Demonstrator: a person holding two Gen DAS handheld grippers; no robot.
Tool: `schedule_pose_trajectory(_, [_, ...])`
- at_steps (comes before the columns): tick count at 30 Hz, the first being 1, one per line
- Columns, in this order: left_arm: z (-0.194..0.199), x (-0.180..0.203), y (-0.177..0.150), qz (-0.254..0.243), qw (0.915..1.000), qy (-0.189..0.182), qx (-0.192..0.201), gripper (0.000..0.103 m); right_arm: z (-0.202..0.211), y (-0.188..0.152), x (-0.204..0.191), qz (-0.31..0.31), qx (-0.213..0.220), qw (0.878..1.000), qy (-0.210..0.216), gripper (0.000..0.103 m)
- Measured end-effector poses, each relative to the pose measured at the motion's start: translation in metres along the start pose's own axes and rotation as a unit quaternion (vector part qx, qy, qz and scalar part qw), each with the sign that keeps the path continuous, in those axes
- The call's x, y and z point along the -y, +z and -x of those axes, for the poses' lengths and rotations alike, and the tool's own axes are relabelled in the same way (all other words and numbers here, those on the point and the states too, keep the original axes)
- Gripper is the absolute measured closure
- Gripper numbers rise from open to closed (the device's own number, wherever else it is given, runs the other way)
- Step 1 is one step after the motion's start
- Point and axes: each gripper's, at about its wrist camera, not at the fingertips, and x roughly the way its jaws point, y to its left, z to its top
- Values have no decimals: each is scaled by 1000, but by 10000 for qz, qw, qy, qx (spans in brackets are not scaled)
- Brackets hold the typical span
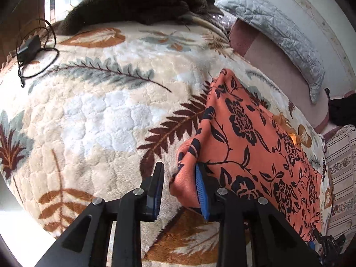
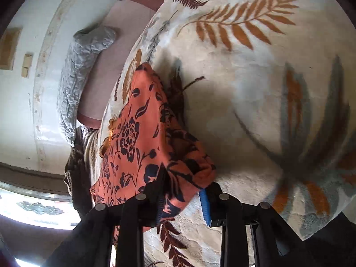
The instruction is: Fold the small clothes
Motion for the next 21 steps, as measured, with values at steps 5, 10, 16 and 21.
schedule_pose_trajectory(5, [40, 16, 0, -314, 9962, 172, 797, 68, 50, 10, -15, 619, 634, 9958, -221, 43])
schedule_pose_trajectory(10, [58, 65, -7, -1053, 9866, -251, 1223, 41, 59, 13, -65, 1329, 401, 9884, 614, 41])
schedule_pose_trajectory(16, [9, 99, -20, -1382, 9867, -288, 809, 36, -32, 19, -73, 1189, -678, 9894, 494, 31])
schedule_pose_trajectory(21, [-28, 92, -32, -1505, 9880, 61, 351, 36, -18, 10, -63, 991, -478, 9931, 416, 33])
